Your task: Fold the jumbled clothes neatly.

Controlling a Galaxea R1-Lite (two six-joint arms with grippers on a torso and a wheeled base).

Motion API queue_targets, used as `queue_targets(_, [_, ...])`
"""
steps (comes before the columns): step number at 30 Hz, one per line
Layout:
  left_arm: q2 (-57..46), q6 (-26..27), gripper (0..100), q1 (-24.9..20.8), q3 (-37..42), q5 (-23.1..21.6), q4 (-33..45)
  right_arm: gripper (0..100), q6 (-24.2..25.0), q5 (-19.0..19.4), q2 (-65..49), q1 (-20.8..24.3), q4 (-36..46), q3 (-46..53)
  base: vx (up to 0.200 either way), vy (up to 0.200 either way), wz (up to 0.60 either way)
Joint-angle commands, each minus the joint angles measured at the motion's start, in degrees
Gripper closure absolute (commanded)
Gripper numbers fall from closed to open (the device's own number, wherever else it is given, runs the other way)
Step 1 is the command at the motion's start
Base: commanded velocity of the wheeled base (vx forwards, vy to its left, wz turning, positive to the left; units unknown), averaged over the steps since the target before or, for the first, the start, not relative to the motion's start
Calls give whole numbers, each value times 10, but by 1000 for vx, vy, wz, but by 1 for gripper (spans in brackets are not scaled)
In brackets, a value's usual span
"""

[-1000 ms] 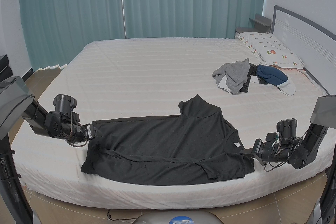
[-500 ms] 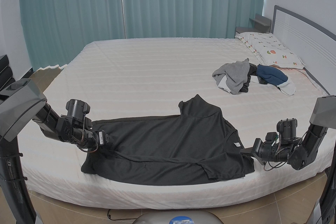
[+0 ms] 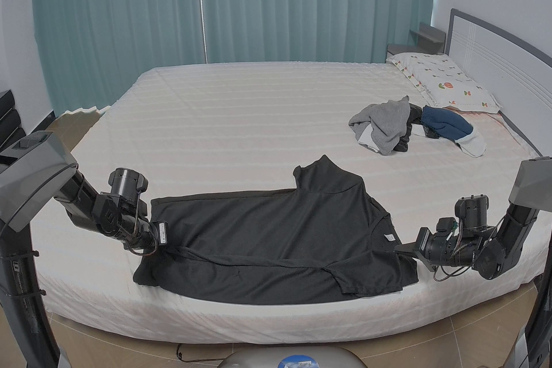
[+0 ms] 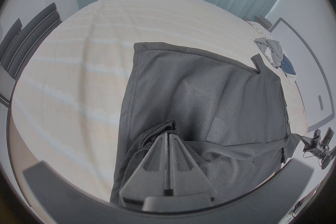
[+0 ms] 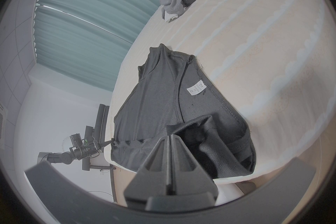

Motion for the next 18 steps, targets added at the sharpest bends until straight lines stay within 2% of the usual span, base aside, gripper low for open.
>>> queue_targets(1, [-18, -1, 100, 6, 0, 0, 9, 100, 0, 1, 0, 1, 0, 0, 0, 0, 0])
queue_targets(18, [-66, -8, 100, 46, 5, -3, 61, 100, 4, 0, -2, 1, -1, 0, 0, 0, 0])
